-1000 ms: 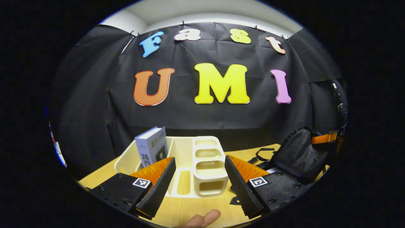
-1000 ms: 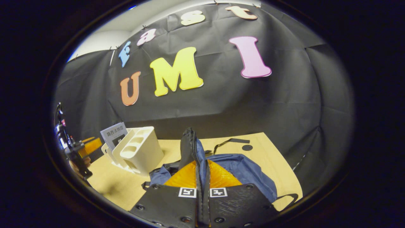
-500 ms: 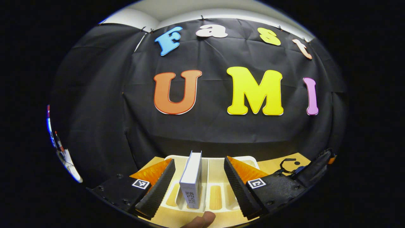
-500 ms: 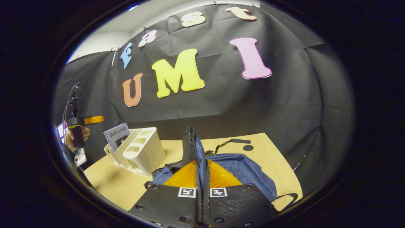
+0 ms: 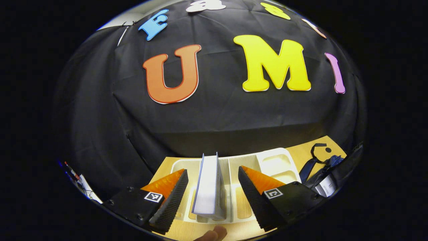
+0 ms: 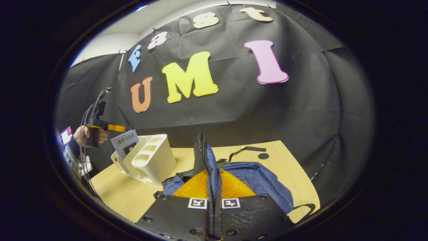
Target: Open the schoolbag, grab two books from the bookshelf and put them into the schoolbag.
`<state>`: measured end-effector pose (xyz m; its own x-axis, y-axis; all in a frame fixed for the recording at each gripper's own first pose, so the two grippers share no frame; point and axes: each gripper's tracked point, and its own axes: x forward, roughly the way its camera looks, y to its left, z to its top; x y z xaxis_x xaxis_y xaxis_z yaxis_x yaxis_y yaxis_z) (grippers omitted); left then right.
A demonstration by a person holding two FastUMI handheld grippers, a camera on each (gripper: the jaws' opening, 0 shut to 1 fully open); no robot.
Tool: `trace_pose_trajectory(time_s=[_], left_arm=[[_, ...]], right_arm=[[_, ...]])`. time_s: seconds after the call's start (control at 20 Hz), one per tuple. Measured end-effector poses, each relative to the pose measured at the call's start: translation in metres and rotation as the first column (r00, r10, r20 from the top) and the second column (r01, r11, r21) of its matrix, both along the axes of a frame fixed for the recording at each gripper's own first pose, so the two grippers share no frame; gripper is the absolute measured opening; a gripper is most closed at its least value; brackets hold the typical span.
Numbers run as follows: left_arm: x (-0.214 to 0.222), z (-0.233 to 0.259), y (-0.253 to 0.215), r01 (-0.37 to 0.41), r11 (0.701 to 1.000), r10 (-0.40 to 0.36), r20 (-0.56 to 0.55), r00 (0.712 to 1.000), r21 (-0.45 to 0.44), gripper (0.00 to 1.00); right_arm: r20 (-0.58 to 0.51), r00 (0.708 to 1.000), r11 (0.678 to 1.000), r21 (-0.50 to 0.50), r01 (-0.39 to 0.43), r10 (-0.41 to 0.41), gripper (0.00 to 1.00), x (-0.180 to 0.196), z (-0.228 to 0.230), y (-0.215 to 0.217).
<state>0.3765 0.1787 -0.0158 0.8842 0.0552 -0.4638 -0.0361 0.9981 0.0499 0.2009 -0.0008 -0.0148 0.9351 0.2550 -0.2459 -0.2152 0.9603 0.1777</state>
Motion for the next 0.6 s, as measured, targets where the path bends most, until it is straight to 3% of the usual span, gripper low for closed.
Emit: trace_pose_trajectory(time_s=[0.15,0.35,0.6], left_arm=[[0.009,-0.027,0.019,-0.049,0.998,0.054,-0.134,0.99,0.038,0.92],[0.011,-0.041,0.016,-0.029,1.0,0.027,-0.227,0.974,-0.003,0.88],[0.007,-0.063,-0.001,-0.001,0.998,-0.017,-0.309,0.951,-0.059,0.69]], right_arm=[[-0.008,1.0,1.0,0.005,0.001,-0.001,0.02,-0.001,-0.005,0.001],[-0.023,1.0,1.0,-0.002,0.002,-0.002,0.01,-0.002,-0.013,0.003],[-0.025,1.0,1.0,0.002,0.0,0.0,0.02,-0.002,-0.015,0.005]])
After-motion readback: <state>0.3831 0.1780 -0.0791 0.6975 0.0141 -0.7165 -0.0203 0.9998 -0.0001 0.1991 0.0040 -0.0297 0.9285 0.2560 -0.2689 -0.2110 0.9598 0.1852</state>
